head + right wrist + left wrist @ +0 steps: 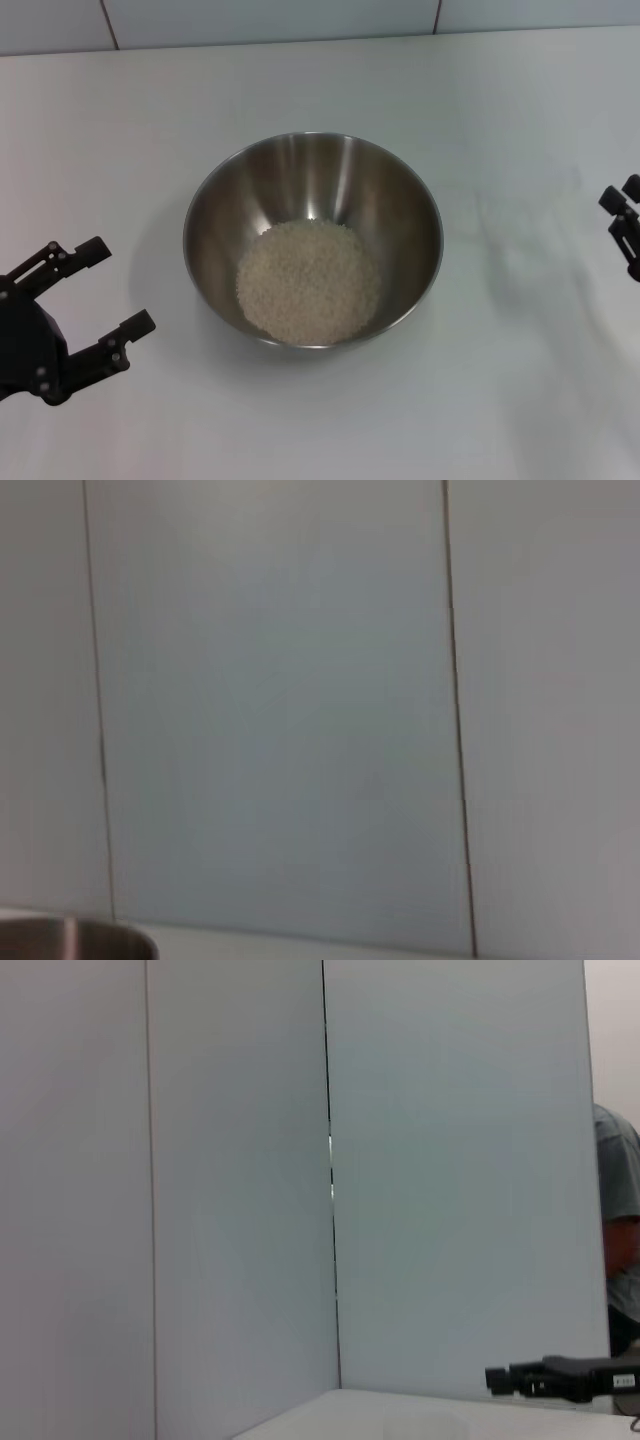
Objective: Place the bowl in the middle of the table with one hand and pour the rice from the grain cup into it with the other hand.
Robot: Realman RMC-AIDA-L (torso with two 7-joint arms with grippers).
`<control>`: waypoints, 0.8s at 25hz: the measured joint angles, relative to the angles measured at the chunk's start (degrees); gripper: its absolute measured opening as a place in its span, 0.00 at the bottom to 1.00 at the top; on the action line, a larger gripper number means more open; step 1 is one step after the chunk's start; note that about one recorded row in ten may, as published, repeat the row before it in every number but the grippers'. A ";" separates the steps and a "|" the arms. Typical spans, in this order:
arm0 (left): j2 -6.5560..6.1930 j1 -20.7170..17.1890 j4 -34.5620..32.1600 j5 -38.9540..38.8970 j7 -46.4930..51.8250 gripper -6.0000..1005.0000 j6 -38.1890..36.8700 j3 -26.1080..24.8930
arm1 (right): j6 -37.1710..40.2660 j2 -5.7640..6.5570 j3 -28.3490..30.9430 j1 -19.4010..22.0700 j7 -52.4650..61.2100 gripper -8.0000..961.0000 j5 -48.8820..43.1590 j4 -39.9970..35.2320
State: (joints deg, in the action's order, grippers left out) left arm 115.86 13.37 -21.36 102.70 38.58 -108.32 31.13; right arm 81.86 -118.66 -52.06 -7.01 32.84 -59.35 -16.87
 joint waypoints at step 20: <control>-0.88 -0.28 -0.05 0.13 0.62 0.81 1.38 2.29 | 12.24 3.22 -0.73 -7.82 11.53 0.56 -19.26 -1.49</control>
State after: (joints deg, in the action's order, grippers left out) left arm 114.98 13.09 -21.41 102.83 39.20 -106.94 33.42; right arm 94.10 -115.45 -52.79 -14.83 44.36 -78.61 -18.36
